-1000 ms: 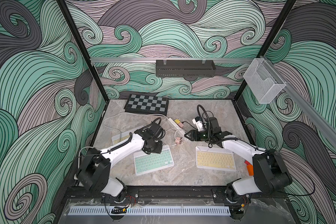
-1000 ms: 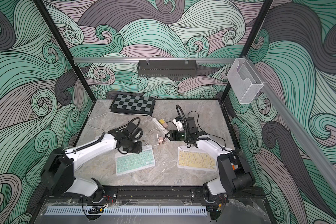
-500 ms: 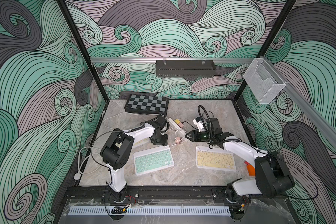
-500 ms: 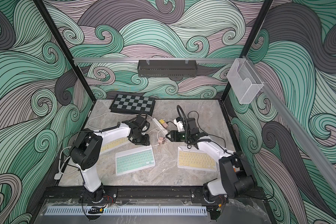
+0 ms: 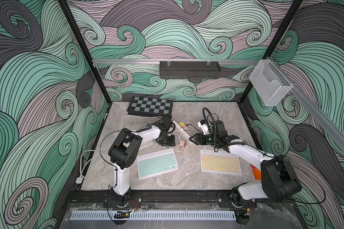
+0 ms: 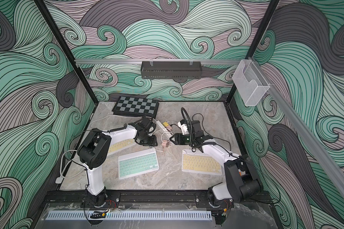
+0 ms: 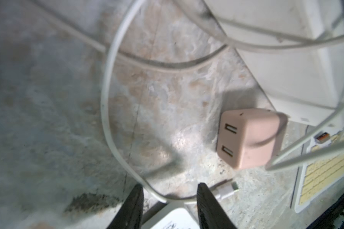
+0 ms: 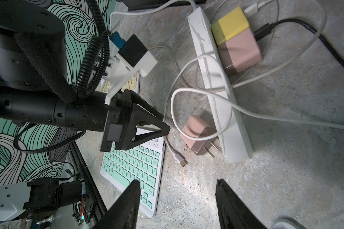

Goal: Unplug the wireless keyboard
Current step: Adjust the power cord at the center of the board.

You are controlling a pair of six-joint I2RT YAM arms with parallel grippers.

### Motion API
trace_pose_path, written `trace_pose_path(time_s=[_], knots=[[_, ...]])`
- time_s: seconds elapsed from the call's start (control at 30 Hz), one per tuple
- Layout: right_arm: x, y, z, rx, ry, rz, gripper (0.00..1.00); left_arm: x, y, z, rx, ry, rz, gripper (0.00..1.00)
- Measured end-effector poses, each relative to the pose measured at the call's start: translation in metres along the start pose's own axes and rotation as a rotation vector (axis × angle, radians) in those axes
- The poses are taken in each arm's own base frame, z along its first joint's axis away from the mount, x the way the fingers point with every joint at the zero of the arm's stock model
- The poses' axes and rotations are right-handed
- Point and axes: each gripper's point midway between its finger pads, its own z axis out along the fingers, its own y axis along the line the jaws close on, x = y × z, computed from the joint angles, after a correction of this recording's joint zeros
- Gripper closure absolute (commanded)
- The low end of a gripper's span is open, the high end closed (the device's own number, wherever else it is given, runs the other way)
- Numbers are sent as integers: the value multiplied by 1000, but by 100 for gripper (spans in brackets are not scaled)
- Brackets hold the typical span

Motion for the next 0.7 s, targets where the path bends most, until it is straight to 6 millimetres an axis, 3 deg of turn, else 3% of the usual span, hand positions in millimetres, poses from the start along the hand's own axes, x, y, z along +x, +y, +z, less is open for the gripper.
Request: trace_pose_path(time_s=[0.53, 0.7], knots=[[0, 0, 0, 0, 0, 1, 38, -15, -36, 8, 221, -71, -78, 58], [0, 0, 0, 0, 1, 1, 38, -23, -45, -4, 256, -109, -88, 58]])
